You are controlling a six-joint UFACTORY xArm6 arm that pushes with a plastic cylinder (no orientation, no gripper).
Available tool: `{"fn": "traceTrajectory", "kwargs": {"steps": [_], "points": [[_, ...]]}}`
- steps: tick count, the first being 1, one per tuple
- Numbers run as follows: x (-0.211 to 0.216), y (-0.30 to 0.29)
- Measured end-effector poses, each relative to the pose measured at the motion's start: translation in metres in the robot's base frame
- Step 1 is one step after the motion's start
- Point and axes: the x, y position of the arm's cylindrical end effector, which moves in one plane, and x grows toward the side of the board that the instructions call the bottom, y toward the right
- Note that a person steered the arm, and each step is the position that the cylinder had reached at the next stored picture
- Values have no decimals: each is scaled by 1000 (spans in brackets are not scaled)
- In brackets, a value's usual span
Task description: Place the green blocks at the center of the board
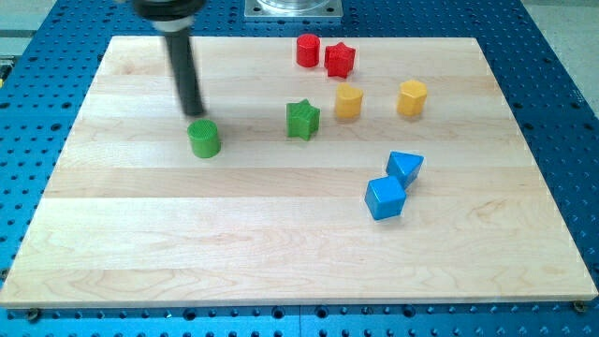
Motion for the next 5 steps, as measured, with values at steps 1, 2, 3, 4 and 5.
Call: {"fn": "traceTrajectory", "kwargs": {"steps": [1, 2, 3, 4, 5], "points": [[36, 4], [55, 52], [60, 80], [73, 84], [90, 106]]}}
